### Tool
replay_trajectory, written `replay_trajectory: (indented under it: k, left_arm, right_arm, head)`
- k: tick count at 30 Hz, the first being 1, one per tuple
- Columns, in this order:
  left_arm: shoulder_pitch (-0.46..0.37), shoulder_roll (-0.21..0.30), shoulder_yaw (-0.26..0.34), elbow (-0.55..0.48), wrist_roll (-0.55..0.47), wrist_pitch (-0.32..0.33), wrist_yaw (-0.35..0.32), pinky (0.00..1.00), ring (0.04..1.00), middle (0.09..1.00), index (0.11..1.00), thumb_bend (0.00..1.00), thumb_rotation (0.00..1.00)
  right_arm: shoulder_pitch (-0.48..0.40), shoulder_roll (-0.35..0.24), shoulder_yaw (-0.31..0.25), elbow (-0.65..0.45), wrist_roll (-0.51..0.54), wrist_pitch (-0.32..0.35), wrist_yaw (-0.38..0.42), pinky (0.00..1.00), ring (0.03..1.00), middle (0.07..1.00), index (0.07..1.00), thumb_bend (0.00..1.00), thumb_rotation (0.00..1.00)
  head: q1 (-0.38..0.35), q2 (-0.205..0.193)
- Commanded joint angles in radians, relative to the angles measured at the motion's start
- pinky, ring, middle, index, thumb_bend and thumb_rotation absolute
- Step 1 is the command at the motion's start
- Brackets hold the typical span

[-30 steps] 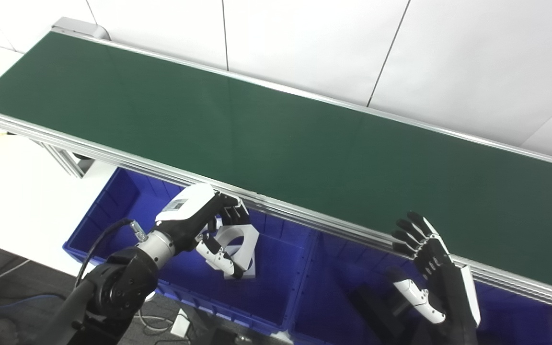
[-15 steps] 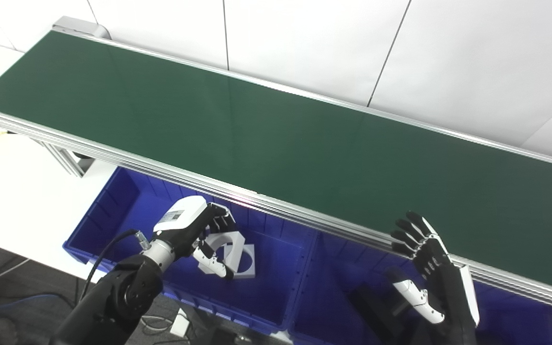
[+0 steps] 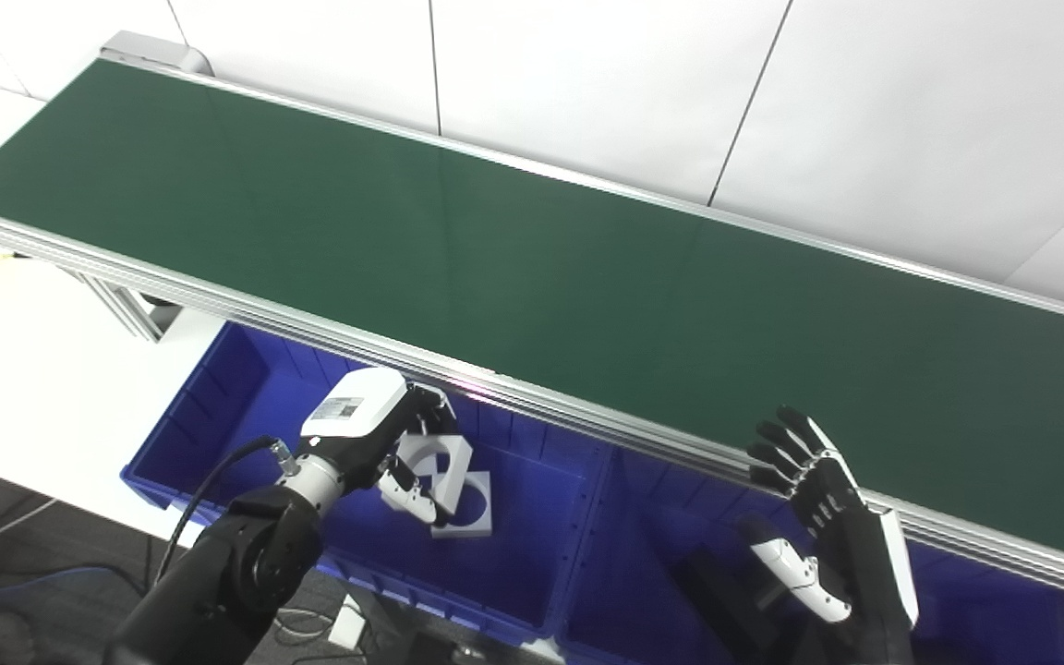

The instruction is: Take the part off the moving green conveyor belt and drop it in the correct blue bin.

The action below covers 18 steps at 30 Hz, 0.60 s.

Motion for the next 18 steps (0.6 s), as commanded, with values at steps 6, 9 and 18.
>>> replay_trajectory:
  k: [6, 9, 18]
  left_arm:
    - [-0.008, 0.052, -0.031, -0.069, 0.125, 0.046, -0.054, 0.81, 0.981, 0.991, 0.954, 0.97, 0.0]
    - [-0.004, 0.054, -0.036, -0.082, 0.16, 0.063, -0.067, 0.87, 0.999, 1.0, 0.997, 1.0, 0.0]
    - [0.024, 0.046, 0.011, -0.244, 0.059, 0.087, -0.161, 0.93, 1.0, 1.0, 1.0, 0.87, 0.04]
  right_arm:
    - [-0.01, 0.012, 0.002, -0.027, 0.008, -0.007, 0.005, 0.73, 0.793, 0.837, 0.887, 0.73, 0.5]
    - [-0.009, 0.013, 0.003, -0.027, 0.01, -0.008, 0.005, 0.73, 0.794, 0.838, 0.886, 0.74, 0.49]
    - [-0.004, 0.016, 0.006, -0.024, -0.003, -0.015, 0.0, 0.72, 0.791, 0.835, 0.884, 0.73, 0.48]
  head:
    - [-0.008, -0.003]
    - [-0.01, -0.004]
    - [-0.044, -0.016]
